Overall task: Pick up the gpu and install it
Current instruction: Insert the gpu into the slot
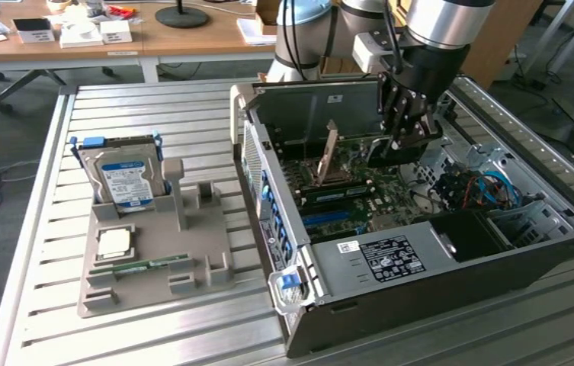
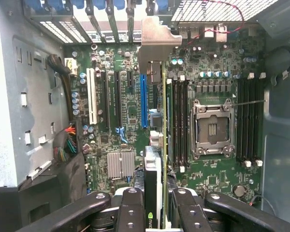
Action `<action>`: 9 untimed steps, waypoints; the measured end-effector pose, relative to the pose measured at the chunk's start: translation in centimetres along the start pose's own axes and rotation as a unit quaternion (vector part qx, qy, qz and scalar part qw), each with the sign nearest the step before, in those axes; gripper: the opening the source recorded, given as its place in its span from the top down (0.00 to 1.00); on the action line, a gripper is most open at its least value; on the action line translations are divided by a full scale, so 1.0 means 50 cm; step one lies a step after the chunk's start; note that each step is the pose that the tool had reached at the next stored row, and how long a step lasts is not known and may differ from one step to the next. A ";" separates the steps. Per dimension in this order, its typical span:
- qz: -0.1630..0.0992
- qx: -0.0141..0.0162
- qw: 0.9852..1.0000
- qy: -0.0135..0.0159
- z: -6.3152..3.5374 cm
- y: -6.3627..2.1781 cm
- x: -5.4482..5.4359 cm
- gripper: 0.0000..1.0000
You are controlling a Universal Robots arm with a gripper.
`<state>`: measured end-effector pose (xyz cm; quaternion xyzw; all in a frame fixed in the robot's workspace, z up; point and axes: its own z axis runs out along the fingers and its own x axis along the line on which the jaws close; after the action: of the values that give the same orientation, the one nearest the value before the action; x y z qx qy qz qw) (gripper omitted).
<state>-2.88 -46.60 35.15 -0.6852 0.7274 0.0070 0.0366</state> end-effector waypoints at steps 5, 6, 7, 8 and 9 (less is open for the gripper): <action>0.000 0.000 1.000 0.000 0.000 0.000 0.000 0.73; 0.000 0.000 1.000 0.000 0.001 0.000 0.000 0.73; 0.000 0.000 1.000 0.000 0.001 0.000 0.000 0.73; 0.000 0.000 1.000 0.000 0.001 0.000 0.000 0.73; 0.000 0.000 1.000 0.000 0.001 0.000 0.000 0.73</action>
<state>-2.89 -46.60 35.10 -0.6852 0.7274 0.0071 0.0367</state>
